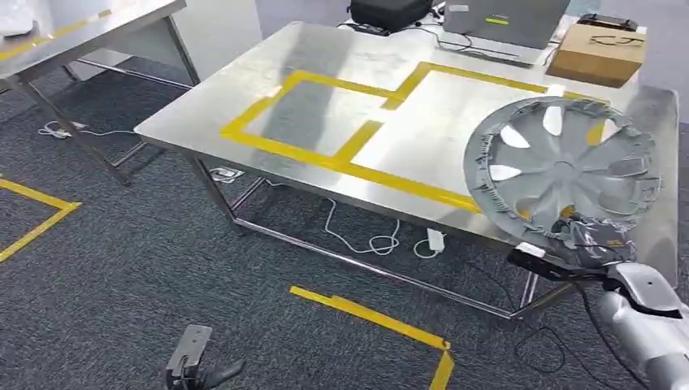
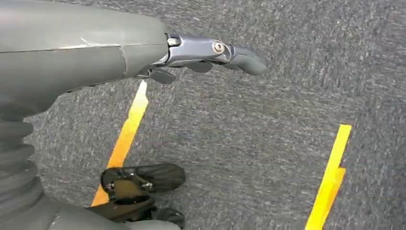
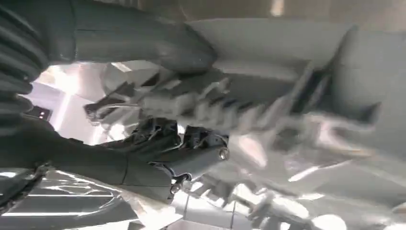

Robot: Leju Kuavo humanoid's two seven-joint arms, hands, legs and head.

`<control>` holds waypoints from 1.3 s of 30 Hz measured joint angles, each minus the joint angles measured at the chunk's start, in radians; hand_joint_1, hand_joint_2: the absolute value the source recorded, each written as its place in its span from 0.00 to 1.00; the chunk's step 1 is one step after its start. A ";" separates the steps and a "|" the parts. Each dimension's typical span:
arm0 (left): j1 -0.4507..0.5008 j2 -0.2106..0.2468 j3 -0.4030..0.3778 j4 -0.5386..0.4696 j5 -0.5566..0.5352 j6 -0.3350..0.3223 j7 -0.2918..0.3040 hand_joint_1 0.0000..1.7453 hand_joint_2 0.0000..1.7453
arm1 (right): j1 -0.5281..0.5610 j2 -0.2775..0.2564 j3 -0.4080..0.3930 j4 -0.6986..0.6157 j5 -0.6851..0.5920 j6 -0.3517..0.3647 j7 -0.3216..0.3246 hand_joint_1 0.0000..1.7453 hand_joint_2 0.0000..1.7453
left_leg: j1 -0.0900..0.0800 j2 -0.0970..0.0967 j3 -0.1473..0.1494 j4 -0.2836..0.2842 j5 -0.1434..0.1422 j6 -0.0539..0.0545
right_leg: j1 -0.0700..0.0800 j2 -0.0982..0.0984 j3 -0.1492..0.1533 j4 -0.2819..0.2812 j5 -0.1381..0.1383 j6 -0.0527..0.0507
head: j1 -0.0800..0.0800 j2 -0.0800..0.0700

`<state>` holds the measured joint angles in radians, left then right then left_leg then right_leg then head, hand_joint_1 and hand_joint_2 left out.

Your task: Take the parts from the cabinet and place them on the table.

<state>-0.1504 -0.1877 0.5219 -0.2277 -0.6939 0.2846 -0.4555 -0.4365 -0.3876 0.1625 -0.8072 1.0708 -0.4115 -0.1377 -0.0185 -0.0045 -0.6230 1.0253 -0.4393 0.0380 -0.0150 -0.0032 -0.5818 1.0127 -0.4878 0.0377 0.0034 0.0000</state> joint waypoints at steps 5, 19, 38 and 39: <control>0.000 0.002 0.001 0.000 0.025 0.002 -0.008 0.00 0.00 | -0.006 0.000 0.000 0.004 0.004 -0.039 -0.018 0.00 0.00 | 0.004 0.001 -0.012 0.041 -0.034 -0.028 | -0.008 0.002 0.005 -0.009 0.013 -0.026 | -0.003 0.000; -0.007 0.000 0.004 0.000 0.035 0.081 0.037 0.00 0.00 | 0.003 0.007 0.022 -0.108 0.066 -0.065 -0.005 0.00 0.00 | 0.024 0.000 0.027 -0.017 -0.009 -0.007 | -0.010 0.004 -0.011 -0.014 0.016 0.014 | -0.007 0.000; -0.002 -0.005 0.028 0.000 0.071 0.150 0.084 0.00 0.00 | 0.033 -0.017 -0.021 -0.410 -0.004 -0.126 0.016 0.00 0.00 | 0.015 0.002 -0.079 0.228 -0.144 -0.044 | -0.007 0.001 0.004 -0.013 0.019 -0.027 | -0.013 0.000; 0.001 -0.006 0.031 0.000 0.077 0.154 0.083 0.00 0.00 | 0.045 -0.017 -0.030 -0.443 -0.024 -0.128 0.018 0.00 0.00 | 0.017 0.002 -0.106 0.291 -0.165 -0.047 | -0.007 0.001 0.004 -0.013 0.019 -0.028 | -0.013 0.000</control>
<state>-0.1492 -0.1934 0.5524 -0.2277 -0.6169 0.4383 -0.3723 -0.3912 -0.4047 0.1328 -1.2506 1.0466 -0.5398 -0.1202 -0.0015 -0.0022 -0.7286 1.3168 -0.6048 -0.0085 -0.0220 -0.0022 -0.5777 0.9997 -0.4691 0.0102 -0.0092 0.0000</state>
